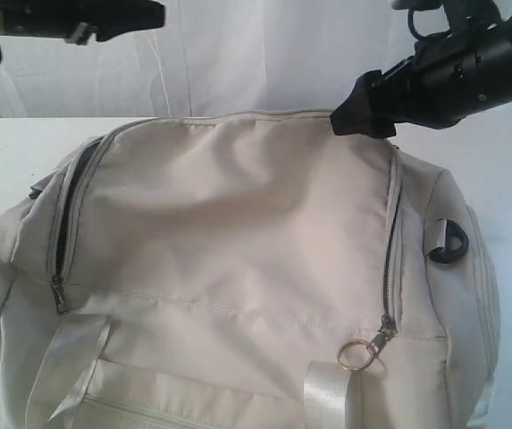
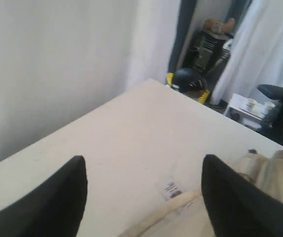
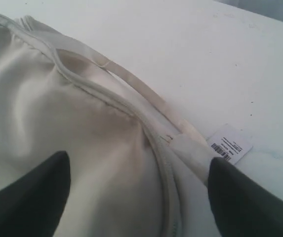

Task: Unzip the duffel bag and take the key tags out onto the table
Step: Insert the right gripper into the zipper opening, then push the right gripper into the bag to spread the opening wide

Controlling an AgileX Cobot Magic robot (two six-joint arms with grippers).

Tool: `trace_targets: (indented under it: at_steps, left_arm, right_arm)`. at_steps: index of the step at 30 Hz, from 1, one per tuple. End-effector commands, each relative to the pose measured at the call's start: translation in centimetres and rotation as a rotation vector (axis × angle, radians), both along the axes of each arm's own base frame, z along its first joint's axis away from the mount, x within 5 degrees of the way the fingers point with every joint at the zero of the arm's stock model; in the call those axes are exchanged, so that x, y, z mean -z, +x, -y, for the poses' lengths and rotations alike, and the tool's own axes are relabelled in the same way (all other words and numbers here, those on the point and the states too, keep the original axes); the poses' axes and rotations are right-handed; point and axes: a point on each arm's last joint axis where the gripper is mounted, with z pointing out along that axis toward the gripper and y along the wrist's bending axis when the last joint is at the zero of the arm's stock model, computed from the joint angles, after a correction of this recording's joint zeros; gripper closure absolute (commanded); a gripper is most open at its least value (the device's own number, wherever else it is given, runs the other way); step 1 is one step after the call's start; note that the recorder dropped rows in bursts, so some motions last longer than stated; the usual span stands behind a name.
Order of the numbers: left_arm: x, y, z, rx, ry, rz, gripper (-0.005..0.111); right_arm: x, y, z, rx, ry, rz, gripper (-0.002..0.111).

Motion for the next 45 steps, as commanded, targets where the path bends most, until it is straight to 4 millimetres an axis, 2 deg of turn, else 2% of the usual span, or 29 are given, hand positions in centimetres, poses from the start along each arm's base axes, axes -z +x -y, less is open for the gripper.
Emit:
trace_targets:
  at_steps: [1, 5, 13, 15, 23, 31, 36, 40, 45]
  left_arm:
    - [-0.7, 0.3, -3.9, -0.097, -0.032, -0.026, 0.039]
    - [-0.7, 0.5, -5.8, -0.145, -0.041, -0.038, 0.039]
    - [-0.7, 0.6, -6.1, -0.152, -0.041, -0.038, 0.039]
    - [-0.7, 0.6, -6.1, -0.152, -0.041, -0.038, 0.039]
    - [-0.7, 0.6, -6.1, -0.152, -0.041, -0.038, 0.039]
    - [-0.7, 0.6, -6.1, -0.152, -0.04, -0.037, 0.039]
    - [-0.7, 0.6, -6.1, -0.152, -0.04, -0.037, 0.039]
    - [-0.7, 0.6, -6.1, -0.151, -0.039, -0.035, 0.039]
    - [-0.7, 0.6, -6.2, -0.153, -0.039, -0.035, 0.039]
  right_arm:
    - [0.9, 0.6, -0.2, -0.013, -0.013, -0.01, 0.041]
    - [0.8, 0.6, -0.5, -0.015, 0.033, -0.024, 0.056]
    - [0.8, 0.3, -0.7, -0.065, 0.025, -0.023, 0.102]
    - [0.9, 0.2, -0.8, -0.095, 0.016, -0.026, 0.108]
    - [-0.3, -1.6, -1.5, -0.24, 0.101, -0.062, 0.108]
    - [-3.1, -5.2, -1.9, -0.447, 0.207, -0.068, 0.108]
    - [-3.8, -8.3, -3.0, -0.635, 0.203, -0.135, 0.108]
    - [-4.0, -10.3, -4.5, -0.722, 0.18, -0.14, 0.108]
    - [-3.3, -12.3, -5.5, -0.765, 0.039, -0.19, 0.108]
